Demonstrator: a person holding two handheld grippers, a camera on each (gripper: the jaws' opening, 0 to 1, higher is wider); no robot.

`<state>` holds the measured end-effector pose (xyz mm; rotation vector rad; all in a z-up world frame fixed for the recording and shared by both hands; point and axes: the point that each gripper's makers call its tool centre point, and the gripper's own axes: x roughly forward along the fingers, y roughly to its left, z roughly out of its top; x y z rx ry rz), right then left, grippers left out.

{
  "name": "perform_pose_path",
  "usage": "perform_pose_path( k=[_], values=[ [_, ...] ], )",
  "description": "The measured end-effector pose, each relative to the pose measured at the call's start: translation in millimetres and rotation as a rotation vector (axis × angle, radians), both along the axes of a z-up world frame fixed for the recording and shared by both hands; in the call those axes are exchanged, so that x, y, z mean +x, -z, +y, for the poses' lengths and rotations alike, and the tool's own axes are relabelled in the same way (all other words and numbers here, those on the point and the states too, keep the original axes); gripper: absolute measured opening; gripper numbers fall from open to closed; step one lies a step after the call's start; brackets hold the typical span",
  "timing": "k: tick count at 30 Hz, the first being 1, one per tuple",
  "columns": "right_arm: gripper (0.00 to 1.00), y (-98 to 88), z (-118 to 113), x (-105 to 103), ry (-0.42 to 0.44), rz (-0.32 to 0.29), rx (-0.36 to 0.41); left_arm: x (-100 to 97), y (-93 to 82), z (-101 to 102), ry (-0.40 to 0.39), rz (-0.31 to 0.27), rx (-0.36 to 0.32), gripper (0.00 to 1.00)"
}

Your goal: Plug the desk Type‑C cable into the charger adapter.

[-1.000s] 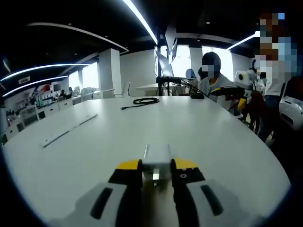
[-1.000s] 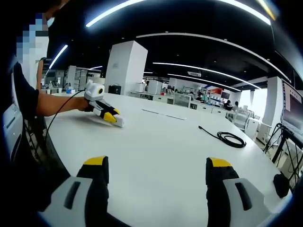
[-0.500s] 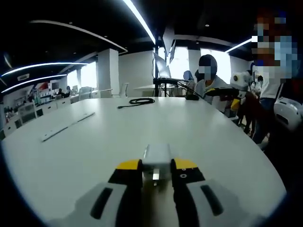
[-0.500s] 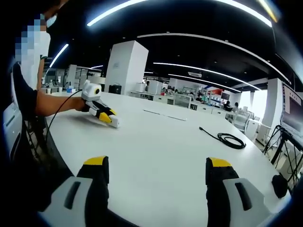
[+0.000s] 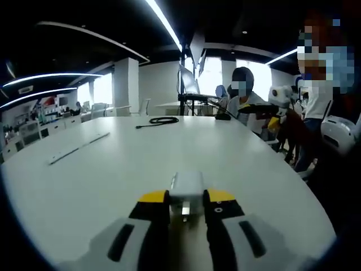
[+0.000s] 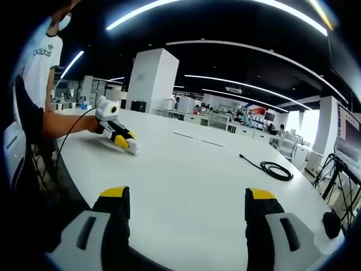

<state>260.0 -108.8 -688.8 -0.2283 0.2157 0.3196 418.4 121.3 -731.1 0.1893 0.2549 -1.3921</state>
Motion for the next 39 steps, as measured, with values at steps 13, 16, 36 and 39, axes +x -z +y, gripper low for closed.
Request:
perform_pose_path(
  k=[13, 16, 36, 39],
  values=[
    [0.84, -1.2, 6, 0, -0.007, 0.005, -0.019, -14.8, 0.2, 14, 0.020, 0.013, 0.007, 0.22],
    [0.84, -1.4, 8, -1, -0.011, 0.007, -0.019, -19.0, 0.5, 16, 0.025, 0.019, 0.008, 0.22],
    [0.84, 1.6, 17, -11, -0.009, 0.021, -0.029, -37.3, 2.1, 33, 0.064, 0.025, 0.014, 0.22],
    [0.84, 2.5, 16, -12, -0.006, 0.023, -0.031, -39.0, 2.9, 33, 0.068, 0.023, 0.018, 0.23]
  ],
)
